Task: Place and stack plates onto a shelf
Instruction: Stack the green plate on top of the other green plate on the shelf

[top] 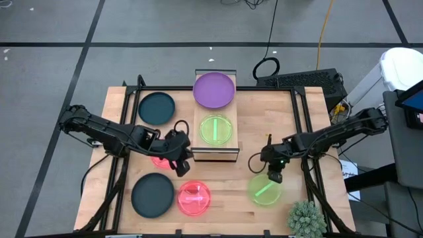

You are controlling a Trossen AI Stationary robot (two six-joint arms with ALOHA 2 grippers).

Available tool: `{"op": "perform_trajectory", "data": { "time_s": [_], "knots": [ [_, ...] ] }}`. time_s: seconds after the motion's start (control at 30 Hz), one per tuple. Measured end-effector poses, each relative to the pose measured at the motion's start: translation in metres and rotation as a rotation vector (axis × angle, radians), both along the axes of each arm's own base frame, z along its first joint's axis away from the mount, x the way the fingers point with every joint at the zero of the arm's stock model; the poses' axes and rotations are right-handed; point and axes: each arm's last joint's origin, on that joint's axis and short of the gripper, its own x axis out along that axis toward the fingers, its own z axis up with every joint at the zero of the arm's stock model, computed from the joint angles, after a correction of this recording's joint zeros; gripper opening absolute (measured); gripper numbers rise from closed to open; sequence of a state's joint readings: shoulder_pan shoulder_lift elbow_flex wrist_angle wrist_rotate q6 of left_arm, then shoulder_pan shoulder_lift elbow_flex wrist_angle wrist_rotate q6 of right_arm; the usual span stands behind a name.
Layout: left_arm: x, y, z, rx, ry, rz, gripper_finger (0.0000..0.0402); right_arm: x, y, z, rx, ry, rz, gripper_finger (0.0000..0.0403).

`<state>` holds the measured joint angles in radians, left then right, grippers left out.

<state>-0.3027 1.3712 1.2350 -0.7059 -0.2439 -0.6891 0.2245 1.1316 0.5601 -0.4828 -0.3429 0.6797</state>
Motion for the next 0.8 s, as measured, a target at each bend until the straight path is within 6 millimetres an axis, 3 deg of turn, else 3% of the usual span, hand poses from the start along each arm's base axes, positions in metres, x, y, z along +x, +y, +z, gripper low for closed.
{"op": "perform_trajectory", "data": {
  "time_s": [0.4,0.57,0.8],
  "knots": [
    [0.01,-0.006,0.011,-0.131,-0.139,-0.055,0.0054,0.032,0.01,0.078,0.07,-0.108,-0.188,0.0],
    [0.011,-0.007,0.013,-0.167,-0.155,-0.039,0.0133,0.036,0.013,0.117,-0.014,-0.188,-0.263,0.0],
    [0.015,-0.004,0.018,-0.066,-0.238,-0.001,0.0238,0.041,0.011,0.158,-0.186,-0.369,-0.453,0.0]
  ]
}}
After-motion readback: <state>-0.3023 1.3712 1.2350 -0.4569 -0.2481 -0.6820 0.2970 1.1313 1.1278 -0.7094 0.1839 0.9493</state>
